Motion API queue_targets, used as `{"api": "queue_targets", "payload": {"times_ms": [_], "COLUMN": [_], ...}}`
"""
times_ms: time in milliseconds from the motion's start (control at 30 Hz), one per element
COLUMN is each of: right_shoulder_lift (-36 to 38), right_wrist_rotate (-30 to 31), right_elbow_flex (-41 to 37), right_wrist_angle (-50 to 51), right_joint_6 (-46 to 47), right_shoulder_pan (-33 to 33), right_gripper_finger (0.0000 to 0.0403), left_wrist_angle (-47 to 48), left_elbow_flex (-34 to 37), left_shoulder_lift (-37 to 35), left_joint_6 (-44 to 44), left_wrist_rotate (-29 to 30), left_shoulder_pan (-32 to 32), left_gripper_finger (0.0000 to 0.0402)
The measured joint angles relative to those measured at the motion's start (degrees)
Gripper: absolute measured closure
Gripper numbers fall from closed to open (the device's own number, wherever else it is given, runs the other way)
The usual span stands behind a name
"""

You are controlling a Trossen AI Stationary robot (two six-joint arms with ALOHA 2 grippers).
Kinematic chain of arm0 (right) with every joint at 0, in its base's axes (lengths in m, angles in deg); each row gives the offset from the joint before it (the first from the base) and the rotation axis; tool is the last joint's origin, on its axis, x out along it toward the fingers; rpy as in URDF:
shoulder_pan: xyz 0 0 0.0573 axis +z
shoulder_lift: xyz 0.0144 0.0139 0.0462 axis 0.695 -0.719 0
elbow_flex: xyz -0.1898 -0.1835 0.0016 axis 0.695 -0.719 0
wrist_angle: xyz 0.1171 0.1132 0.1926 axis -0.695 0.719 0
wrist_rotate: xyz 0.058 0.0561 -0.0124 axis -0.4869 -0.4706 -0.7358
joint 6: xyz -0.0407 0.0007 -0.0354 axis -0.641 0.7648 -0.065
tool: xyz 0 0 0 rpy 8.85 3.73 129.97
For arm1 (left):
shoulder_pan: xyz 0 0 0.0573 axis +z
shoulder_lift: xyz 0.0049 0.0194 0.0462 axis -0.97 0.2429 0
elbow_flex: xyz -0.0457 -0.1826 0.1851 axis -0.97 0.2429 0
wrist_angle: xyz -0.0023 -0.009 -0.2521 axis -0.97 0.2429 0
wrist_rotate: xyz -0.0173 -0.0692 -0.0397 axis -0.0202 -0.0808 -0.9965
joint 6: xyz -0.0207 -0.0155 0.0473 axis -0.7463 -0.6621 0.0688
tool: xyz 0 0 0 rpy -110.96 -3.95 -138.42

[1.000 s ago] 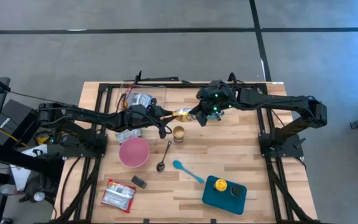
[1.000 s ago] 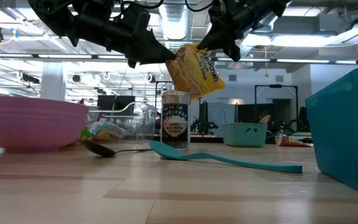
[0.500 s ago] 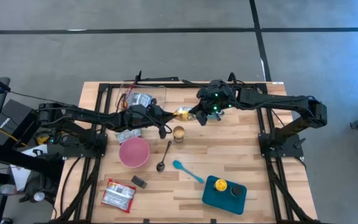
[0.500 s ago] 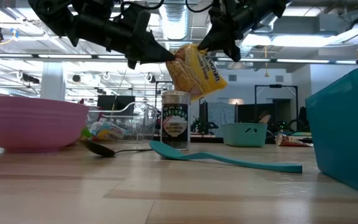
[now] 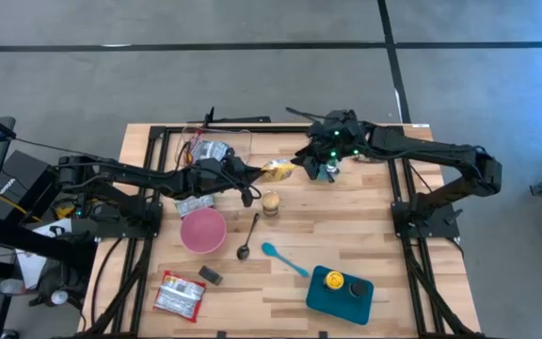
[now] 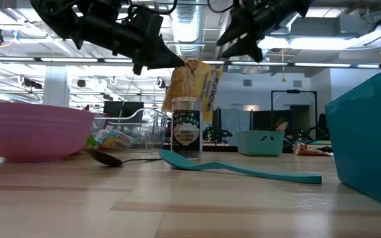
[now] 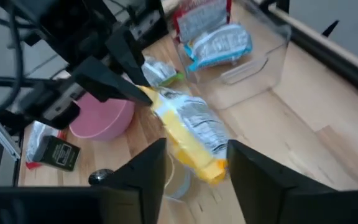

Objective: Pick & Place Food Item
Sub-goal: Put the yellow noodle pack into the transparent bin

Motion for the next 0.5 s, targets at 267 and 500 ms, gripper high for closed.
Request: {"api": "queue_targets", "payload": {"times_ms": [267, 500], "right_shoulder_lift": [6.8, 10.7], "right_wrist_rotate": [0.4, 0.8], "right_elbow_flex": [0.0, 0.0], "right_wrist_angle": [0.0, 0.1], "right_joint_6": [-0.1, 0.0], "right_shoulder_pan": [-1.1, -1.5], "right_gripper_finger": [0.0202, 0.0213], "left_wrist_angle": [0.1, 0.5], "left_elbow_flex": [0.0, 0.0], "left_shoulder_lift": [-2.1, -9.1], "left_joint_6": [-4.2, -7.5], "left_wrist_rotate": [5.4, 13.0], "left_shoulder_pan": [0.0, 0.0], "left_gripper_finger": [0.0401, 0.0401]}}
